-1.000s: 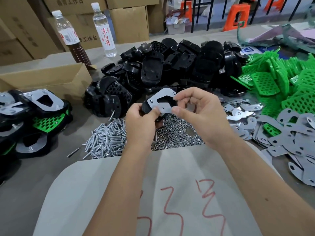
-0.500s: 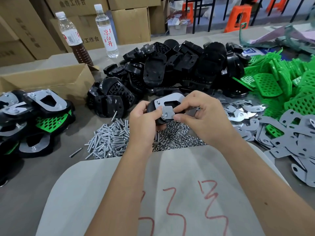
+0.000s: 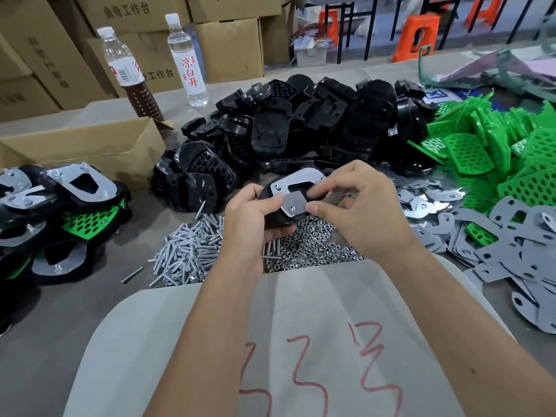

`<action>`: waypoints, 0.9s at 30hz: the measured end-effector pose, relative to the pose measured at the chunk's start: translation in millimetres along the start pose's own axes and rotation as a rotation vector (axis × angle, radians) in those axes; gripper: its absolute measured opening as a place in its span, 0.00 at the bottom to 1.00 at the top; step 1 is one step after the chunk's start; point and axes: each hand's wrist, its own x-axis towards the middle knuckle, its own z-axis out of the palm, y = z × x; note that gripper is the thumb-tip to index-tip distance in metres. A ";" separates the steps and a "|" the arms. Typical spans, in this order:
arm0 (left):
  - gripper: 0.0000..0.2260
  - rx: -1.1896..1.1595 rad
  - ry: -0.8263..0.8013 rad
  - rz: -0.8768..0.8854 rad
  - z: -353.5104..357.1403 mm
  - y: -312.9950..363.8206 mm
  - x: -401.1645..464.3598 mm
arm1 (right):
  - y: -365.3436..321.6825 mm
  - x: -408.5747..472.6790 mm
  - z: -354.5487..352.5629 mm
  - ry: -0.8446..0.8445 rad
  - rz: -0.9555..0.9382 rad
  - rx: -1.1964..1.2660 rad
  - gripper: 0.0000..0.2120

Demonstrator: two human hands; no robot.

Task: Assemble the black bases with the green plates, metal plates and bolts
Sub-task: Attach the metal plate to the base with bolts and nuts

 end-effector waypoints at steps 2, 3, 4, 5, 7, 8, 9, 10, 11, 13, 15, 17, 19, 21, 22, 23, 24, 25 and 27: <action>0.07 -0.012 -0.009 -0.004 1.1 -0.1 -0.8 | 0.0 0.8 0.1 0.087 0.018 0.038 0.23; 0.06 -0.017 -0.016 -0.006 2.0 -0.6 -1.3 | 0.9 1.1 0.0 0.135 0.033 0.073 0.28; 0.05 -0.027 -0.024 -0.011 2.7 -1.1 -1.7 | 1.6 1.4 0.3 0.173 0.049 0.107 0.30; 0.05 -0.040 -0.034 -0.020 3.0 -1.1 -2.0 | 2.2 1.3 1.0 0.198 0.065 0.137 0.30; 0.06 -0.067 -0.056 -0.042 2.4 -0.2 -1.6 | 3.1 1.7 2.7 0.220 0.073 0.182 0.27; 0.07 -0.084 -0.068 -0.055 1.2 0.7 -1.0 | 2.9 1.7 3.5 0.224 0.058 0.199 0.25; 0.07 -0.103 -0.081 -0.070 0.1 1.7 -0.3 | 2.2 1.7 4.5 0.226 0.034 0.216 0.24; 0.07 -0.123 -0.094 -0.089 -1.3 2.9 0.3 | 1.1 1.4 5.4 0.227 0.007 0.233 0.22; 0.06 -0.143 -0.105 -0.110 -2.5 3.9 0.8 | -0.2 0.9 6.3 0.226 -0.016 0.241 0.22; 0.05 -0.178 -0.120 -0.152 -5.0 5.7 1.3 | -2.1 0.0 8.5 0.232 -0.041 0.226 0.20; 0.06 -0.215 -0.120 -0.190 -7.2 7.1 1.4 | -2.2 -0.3 9.9 0.244 -0.040 0.198 0.20; 0.12 -0.261 -0.119 -0.224 -8.6 7.9 1.1 | -1.8 0.0 9.3 0.251 -0.025 0.190 0.20; 0.16 -0.260 -0.120 -0.233 -9.1 8.2 0.6 | -1.5 0.2 7.7 0.247 -0.011 0.193 0.19; 0.14 -0.220 -0.133 -0.211 -8.9 8.0 0.4 | -1.2 0.1 6.5 0.240 -0.006 0.190 0.19; 0.11 -0.205 -0.144 -0.197 -8.7 7.6 0.5 | -1.1 0.1 6.4 0.240 -0.009 0.182 0.19; 0.07 -0.194 -0.156 -0.185 -8.7 6.9 0.5 | -1.2 0.1 6.3 0.242 -0.013 0.171 0.20; 0.05 -0.185 -0.166 -0.175 -8.3 6.1 0.6 | -1.4 0.2 6.2 0.246 -0.019 0.159 0.20; 0.04 -0.179 -0.174 -0.166 -7.9 5.4 0.6 | -1.6 0.5 6.1 0.251 -0.021 0.149 0.21; 0.04 -0.175 -0.181 -0.150 -7.5 3.9 0.8 | -1.3 1.2 5.3 0.255 -0.017 0.134 0.21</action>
